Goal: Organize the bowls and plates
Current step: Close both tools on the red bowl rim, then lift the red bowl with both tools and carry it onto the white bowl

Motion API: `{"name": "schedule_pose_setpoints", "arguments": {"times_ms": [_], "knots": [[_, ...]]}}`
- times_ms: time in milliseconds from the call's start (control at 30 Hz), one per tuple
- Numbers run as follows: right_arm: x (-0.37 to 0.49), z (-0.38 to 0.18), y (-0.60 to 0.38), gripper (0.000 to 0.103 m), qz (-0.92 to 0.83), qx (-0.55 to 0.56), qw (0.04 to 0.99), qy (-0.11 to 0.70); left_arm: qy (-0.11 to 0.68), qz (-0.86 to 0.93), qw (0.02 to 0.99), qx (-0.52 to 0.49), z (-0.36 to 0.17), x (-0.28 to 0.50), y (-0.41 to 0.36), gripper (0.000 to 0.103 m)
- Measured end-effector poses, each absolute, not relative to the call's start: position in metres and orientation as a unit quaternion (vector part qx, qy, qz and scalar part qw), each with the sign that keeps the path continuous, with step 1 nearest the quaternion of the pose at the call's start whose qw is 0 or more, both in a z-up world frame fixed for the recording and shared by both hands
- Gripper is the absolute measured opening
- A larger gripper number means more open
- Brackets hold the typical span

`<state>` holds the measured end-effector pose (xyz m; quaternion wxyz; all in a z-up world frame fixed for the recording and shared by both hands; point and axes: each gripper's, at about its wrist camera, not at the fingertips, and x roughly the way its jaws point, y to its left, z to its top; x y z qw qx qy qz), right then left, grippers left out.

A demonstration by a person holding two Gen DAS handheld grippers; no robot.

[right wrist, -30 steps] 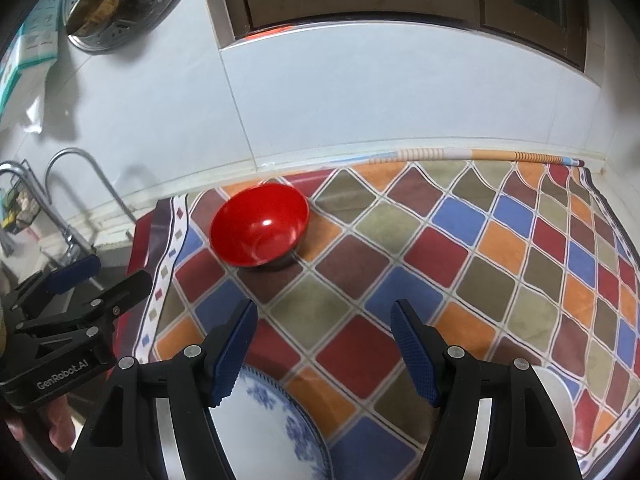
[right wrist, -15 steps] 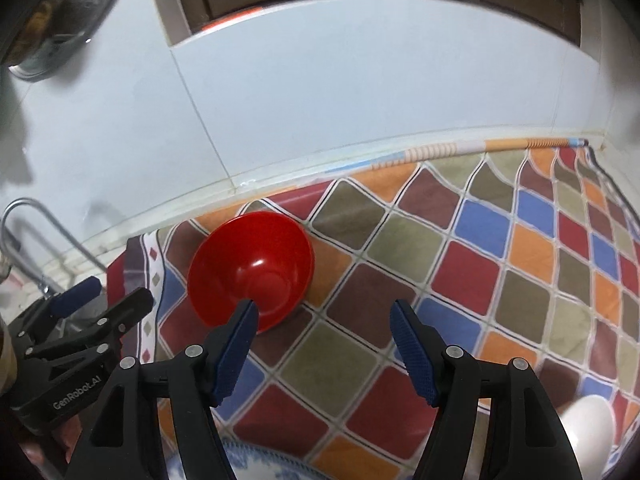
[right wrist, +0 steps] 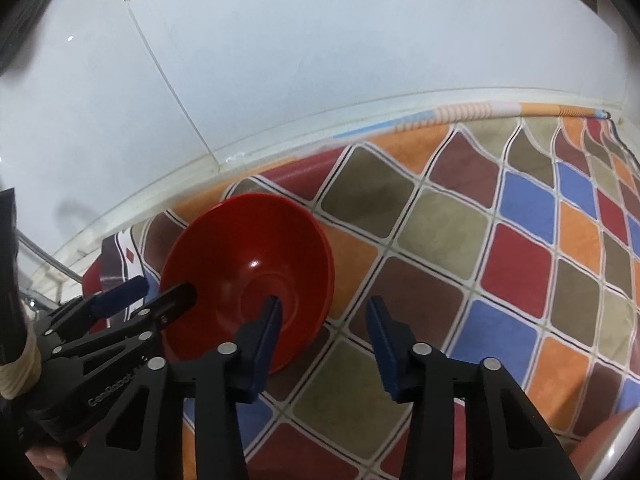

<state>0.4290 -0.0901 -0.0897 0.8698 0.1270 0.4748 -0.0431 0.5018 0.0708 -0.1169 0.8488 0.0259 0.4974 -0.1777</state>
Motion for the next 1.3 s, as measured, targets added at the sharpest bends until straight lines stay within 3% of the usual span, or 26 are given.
{"name": "schedule_pose_setpoints", "arguments": {"times_ms": [267, 400, 667, 1300], "knots": [[0.442, -0.103, -0.089, 0.028, -0.038, 0.138, 0.859, 0.491, 0.508, -0.188, 0.841, 0.015, -0.125, 0.511, 0.064, 0.028], [0.448, -0.107, -0.088, 0.020, -0.035, 0.144, 0.856, 0.495, 0.505, -0.200, 0.839, 0.023, -0.123, 0.511, 0.057, 0.013], [0.450, -0.107, -0.093, 0.014, -0.038, 0.174, 0.849, 0.497, 0.502, -0.194, 0.842, 0.024, -0.116, 0.506, 0.055, 0.012], [0.407, -0.055, -0.100, 0.014, -0.019, 0.163, 0.863, 0.477, 0.453, -0.208, 0.867, 0.015, -0.048, 0.444, 0.059, 0.012]]}}
